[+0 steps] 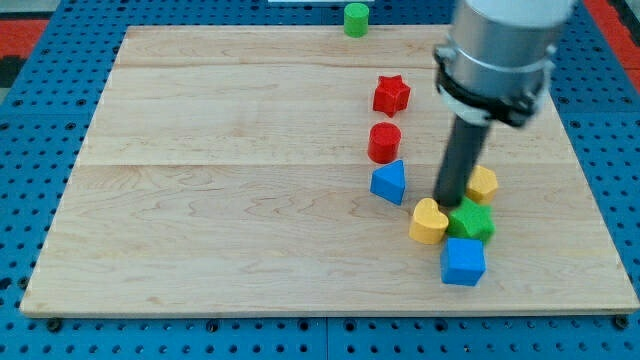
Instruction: Move the group of blocks downwards
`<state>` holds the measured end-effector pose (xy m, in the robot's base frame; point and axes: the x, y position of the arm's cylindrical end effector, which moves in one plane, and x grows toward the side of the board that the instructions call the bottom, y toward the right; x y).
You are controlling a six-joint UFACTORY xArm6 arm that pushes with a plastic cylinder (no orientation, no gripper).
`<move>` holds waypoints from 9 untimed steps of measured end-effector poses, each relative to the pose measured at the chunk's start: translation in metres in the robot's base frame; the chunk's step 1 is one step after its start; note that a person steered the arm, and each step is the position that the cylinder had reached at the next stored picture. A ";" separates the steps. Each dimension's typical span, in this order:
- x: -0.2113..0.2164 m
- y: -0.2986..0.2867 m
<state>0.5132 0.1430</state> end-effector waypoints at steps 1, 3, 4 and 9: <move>-0.015 -0.004; -0.062 0.045; -0.093 0.076; -0.113 0.044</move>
<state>0.4004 0.1873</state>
